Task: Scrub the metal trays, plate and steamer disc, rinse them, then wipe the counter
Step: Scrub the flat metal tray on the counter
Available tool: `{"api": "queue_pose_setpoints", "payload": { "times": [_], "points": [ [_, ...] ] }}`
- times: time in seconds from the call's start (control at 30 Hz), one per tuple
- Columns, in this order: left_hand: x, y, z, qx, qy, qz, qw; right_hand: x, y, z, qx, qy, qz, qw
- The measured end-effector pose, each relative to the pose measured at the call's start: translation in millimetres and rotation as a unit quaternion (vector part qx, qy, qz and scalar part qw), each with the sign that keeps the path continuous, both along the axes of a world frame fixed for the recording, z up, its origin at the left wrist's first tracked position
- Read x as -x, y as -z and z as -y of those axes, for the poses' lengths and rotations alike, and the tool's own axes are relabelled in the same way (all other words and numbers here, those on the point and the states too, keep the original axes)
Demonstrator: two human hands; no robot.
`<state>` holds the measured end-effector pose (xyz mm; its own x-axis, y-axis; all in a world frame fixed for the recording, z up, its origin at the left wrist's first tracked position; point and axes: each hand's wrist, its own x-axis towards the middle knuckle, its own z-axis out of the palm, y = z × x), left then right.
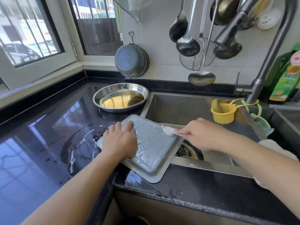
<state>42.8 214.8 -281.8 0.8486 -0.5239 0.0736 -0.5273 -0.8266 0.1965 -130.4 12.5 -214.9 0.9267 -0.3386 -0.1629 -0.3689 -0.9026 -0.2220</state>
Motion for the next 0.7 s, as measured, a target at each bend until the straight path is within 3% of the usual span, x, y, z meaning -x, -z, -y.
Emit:
{"api": "queue_pose_setpoints", "payload": {
  "times": [0.2,0.47,0.7],
  "points": [
    [1.6,-3.8,-0.2,-0.003,-0.001,0.003,1.0,-29.7,-2.8,-8.5,0.018,0.004,0.011,1.0],
    [2.6,-0.4,-1.0,0.005,0.0,0.013,1.0,-21.5,-30.8,-8.8,0.067,-0.008,-0.095,0.993],
    [0.7,0.0,-3.8,0.021,0.009,0.005,1.0,-89.0,-6.6,-28.8,0.078,-0.034,-0.022,0.996]
  ]
}}
